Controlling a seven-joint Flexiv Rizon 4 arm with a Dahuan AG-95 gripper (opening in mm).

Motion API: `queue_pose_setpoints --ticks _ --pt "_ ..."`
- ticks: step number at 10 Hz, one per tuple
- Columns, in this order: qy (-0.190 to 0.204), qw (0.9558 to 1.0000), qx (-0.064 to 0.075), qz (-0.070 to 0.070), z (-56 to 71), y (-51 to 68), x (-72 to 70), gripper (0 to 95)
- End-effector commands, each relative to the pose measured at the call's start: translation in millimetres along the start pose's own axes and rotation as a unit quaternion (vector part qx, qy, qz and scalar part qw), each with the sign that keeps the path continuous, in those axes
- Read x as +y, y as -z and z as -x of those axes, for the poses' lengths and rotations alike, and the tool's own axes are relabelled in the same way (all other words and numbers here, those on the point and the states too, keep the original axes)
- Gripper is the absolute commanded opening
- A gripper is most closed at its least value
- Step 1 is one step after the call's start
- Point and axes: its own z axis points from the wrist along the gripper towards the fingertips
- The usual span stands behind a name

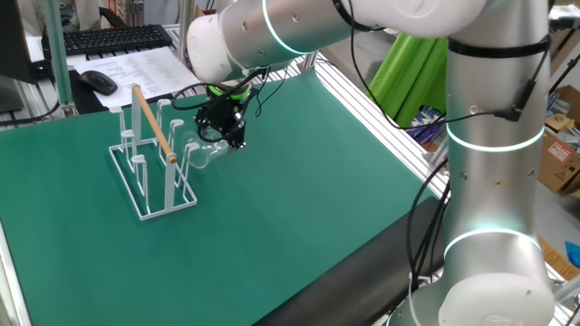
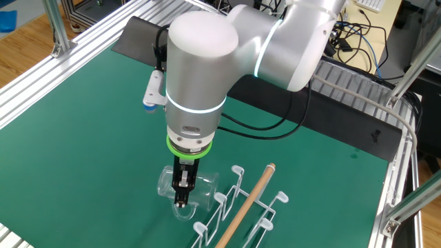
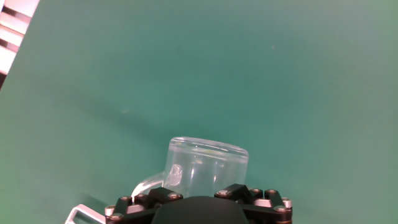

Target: Put the cup on the cup rack

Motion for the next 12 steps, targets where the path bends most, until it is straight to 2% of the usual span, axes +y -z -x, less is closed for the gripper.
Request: queue_pose_setpoints --ticks 1,3,5,6,9,11,12 --pt "0.005 1.0 -0.004 -0.004 2.1 4.5 -1.5 0.0" --pt "0.016 0.9996 0.007 -0.022 5.4 11.0 -4.1 0.0" --pt "0.02 0.9995 0.007 -0.023 6.9 15.0 -6.0 0.0" --pt "0.029 0.9992 0.006 -0.026 8.9 21.5 -9.4 0.0" --pt "0.051 0.9976 -0.022 -0.04 9.1 33.3 -14.6 0.0" --pt "0.056 0.9971 -0.027 -0.044 7.0 39.9 -16.8 0.0" --pt "0.06 0.9963 -0.037 -0.05 4.3 44.8 -18.2 0.0"
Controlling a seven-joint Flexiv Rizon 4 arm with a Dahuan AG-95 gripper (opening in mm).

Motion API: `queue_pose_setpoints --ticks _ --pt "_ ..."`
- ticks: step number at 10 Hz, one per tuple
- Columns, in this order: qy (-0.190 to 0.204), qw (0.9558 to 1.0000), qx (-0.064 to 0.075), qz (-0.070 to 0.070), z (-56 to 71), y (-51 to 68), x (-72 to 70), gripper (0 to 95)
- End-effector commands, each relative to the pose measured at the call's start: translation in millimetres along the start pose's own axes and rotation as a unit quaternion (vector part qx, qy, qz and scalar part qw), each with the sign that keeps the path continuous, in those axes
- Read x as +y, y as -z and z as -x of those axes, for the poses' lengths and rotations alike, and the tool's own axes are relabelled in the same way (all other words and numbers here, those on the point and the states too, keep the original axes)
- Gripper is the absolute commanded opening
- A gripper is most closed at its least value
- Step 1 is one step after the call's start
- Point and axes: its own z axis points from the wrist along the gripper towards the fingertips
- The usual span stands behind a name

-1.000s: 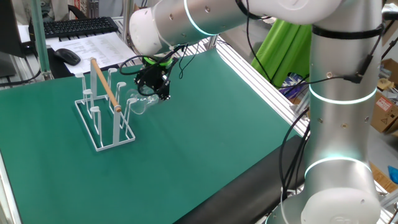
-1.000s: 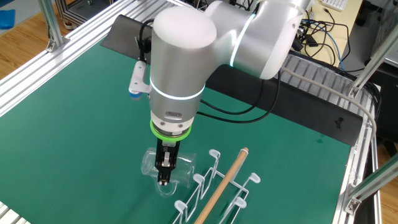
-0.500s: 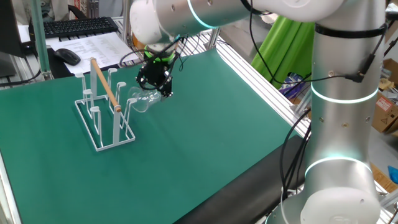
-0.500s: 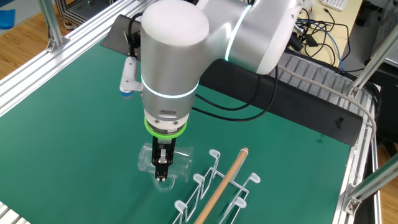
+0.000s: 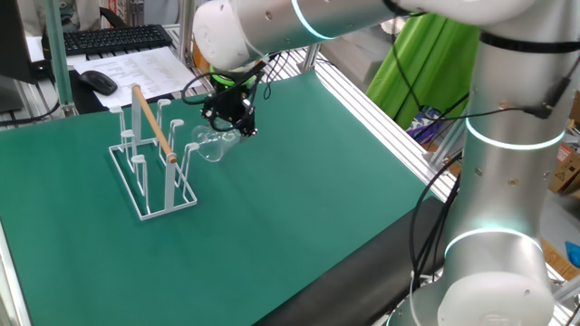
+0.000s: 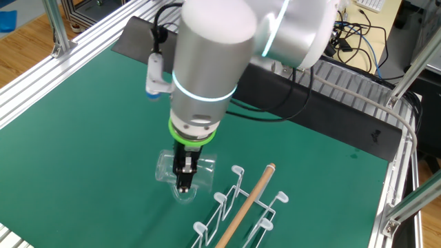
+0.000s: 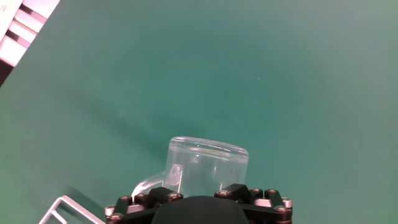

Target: Put the cup on the cup rack

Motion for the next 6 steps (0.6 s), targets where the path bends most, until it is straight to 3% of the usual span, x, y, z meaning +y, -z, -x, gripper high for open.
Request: queue_pose_setpoints --ticks 1,4,6 --pt "0.007 0.9998 -0.016 -0.01 -3.8 6.8 -1.7 0.0" --pt "0.013 0.9988 -0.042 -0.024 -15.1 14.4 -0.2 0.0" --pt "0.017 0.9968 -0.069 -0.036 -22.0 19.7 -0.3 0.0"
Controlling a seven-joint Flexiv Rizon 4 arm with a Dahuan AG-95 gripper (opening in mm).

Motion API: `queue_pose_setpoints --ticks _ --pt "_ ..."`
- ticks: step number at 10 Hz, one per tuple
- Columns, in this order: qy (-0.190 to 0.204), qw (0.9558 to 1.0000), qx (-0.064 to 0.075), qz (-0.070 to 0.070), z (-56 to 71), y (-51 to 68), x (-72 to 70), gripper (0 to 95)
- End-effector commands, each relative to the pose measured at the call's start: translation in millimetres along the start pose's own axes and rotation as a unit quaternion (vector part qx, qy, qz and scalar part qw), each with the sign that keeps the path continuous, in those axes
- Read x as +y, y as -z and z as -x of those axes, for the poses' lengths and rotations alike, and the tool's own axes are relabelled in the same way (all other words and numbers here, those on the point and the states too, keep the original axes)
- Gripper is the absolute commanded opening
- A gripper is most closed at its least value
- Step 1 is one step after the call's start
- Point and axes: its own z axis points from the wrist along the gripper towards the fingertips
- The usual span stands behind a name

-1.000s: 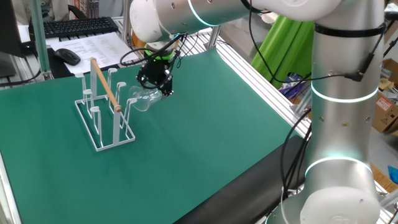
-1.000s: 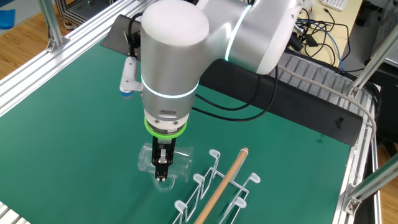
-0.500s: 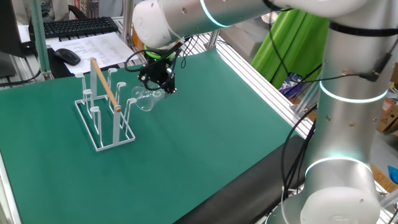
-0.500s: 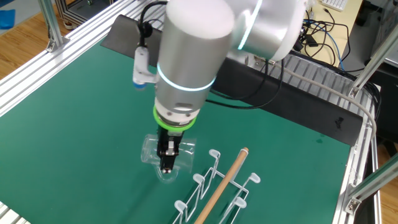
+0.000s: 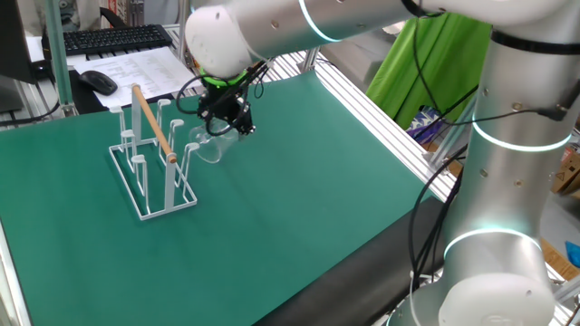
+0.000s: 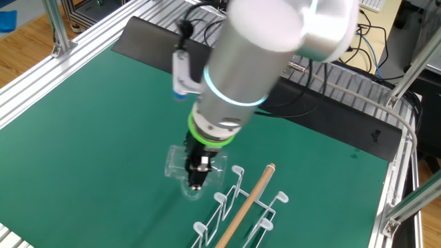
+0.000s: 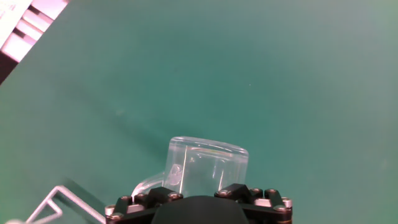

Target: Put the cup on the cup rack

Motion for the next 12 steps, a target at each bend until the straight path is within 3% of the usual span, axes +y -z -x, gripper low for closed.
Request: queue_pose_setpoints --ticks 1,2,5,7,10,12 --pt "0.003 0.9995 -0.03 -0.01 -5.0 6.6 -0.9 0.0" --pt "0.001 0.9991 -0.041 -0.011 -7.2 12.1 -4.1 0.0" --pt "-0.01 0.9986 -0.05 -0.016 -9.2 19.8 -9.6 0.0" --pt "-0.026 0.997 -0.069 -0.026 -9.5 23.0 -12.4 0.0" --pt "-0.046 0.9947 -0.089 -0.024 -10.6 24.4 -13.0 0.0" --pt "-0.055 0.9919 -0.109 -0.035 -16.4 28.5 -13.2 0.0"
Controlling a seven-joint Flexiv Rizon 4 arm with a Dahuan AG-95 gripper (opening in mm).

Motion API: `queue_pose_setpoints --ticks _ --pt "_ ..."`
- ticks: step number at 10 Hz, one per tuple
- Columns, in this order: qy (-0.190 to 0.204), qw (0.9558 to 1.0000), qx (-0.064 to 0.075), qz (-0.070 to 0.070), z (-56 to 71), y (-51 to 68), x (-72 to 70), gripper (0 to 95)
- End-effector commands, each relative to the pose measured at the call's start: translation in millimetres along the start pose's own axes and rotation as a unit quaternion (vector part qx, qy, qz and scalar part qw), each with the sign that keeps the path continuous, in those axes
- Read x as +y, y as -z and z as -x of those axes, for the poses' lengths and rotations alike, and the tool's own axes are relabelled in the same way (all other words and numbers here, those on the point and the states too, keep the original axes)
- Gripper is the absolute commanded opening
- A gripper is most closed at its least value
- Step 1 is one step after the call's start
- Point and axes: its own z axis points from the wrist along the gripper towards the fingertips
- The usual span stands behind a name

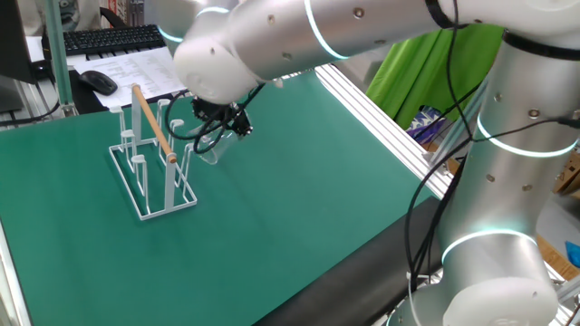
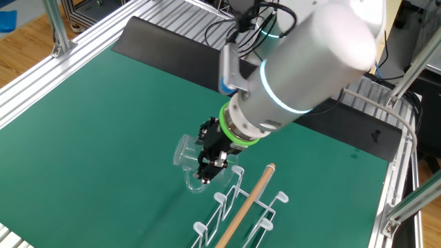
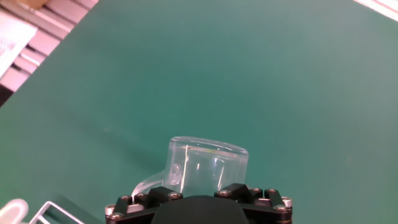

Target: Put the cup on the cup rack

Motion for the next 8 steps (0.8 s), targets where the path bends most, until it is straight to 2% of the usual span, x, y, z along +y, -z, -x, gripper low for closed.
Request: queue_pose_setpoints --ticks 1,3,5,8 --pt "-0.015 0.9997 -0.015 -0.011 -6.6 6.6 -0.8 0.0" --pt "-0.032 0.999 -0.027 -0.015 -11.6 11.7 -2.0 0.0" --pt "-0.046 0.9978 -0.044 -0.018 -16.6 16.2 -3.0 0.0" --pt "-0.071 0.9955 -0.062 -0.011 -19.0 18.1 -3.3 0.0"
